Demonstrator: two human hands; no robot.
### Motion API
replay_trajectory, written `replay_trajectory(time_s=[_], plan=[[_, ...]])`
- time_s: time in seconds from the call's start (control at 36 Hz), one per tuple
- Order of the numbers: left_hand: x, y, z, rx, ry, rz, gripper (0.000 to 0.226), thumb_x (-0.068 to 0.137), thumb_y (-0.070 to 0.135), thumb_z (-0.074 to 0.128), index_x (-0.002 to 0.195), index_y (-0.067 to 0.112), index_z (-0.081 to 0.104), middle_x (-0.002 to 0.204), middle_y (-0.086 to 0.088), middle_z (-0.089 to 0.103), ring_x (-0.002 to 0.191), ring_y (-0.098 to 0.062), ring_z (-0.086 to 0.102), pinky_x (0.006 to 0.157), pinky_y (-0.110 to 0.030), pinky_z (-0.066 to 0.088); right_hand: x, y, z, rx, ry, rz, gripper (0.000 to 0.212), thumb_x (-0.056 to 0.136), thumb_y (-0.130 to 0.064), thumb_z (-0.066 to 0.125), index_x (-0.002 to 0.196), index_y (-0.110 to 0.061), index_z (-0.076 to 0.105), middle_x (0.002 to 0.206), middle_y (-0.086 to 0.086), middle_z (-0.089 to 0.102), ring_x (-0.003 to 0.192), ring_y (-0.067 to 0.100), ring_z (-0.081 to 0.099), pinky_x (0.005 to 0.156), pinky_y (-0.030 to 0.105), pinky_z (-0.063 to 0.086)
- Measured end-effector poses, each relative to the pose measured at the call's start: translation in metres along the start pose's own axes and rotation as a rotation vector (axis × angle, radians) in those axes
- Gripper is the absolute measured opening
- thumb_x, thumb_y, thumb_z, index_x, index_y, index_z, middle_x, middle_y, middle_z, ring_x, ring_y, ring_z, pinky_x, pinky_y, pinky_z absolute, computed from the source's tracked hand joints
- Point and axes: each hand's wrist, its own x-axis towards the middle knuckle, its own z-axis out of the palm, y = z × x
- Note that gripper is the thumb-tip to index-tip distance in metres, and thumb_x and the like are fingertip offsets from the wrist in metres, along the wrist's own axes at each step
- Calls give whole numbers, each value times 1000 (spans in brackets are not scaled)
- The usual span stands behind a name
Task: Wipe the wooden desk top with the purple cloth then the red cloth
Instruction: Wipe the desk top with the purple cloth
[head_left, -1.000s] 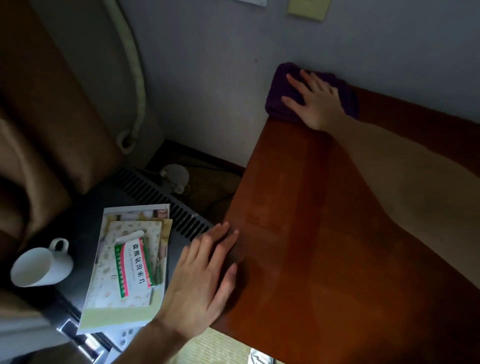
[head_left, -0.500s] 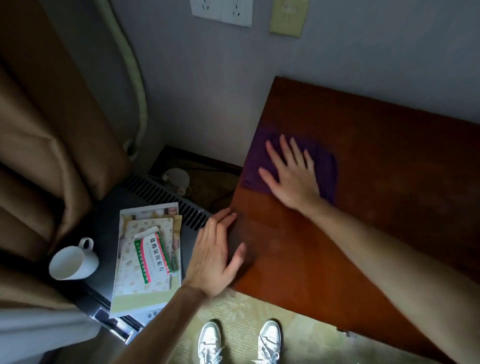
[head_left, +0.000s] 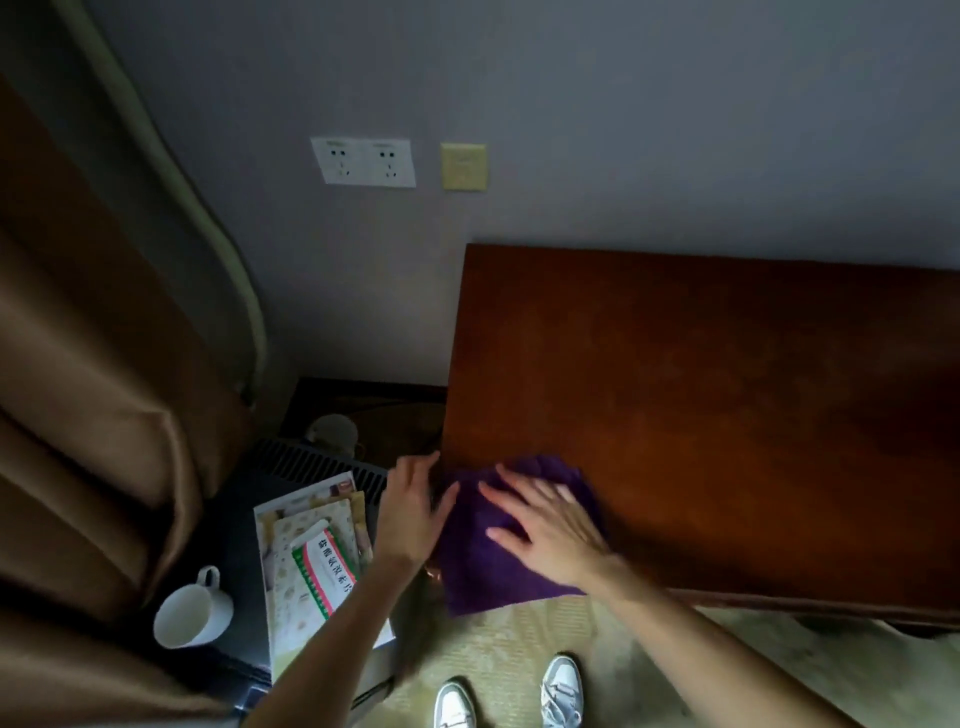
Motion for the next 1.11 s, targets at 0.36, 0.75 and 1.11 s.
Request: replay_trajectory(time_s=[0.36,0.75,1.11], plan=[[41,39,16,286,-514,-156,64,88,37,73,141,12,45,143,-17,39,133,-35,40,111,-38,35,29,30,-26,-16,-196,396,66,92,-61,60,141,-20,44,138,4,47,131,26,43,103,43,41],[65,90,-89,76,-306,205,18,88,27,75,90,26,57,89,4,66,83,-13,64,73,-30,50,33,31,-117,275,142,234,32,100,-40,63,116,-15,50,100,-4,61,85,18,63,67,33,47],[-24,-13,-15,221,-321,461,36,85,16,60,120,21,64,139,-3,56,126,-24,57,88,-39,60,-35,26,5,-10,55,1,36,81,-53,68,104,-28,53,141,-9,56,113,18,60,83,38,48]])
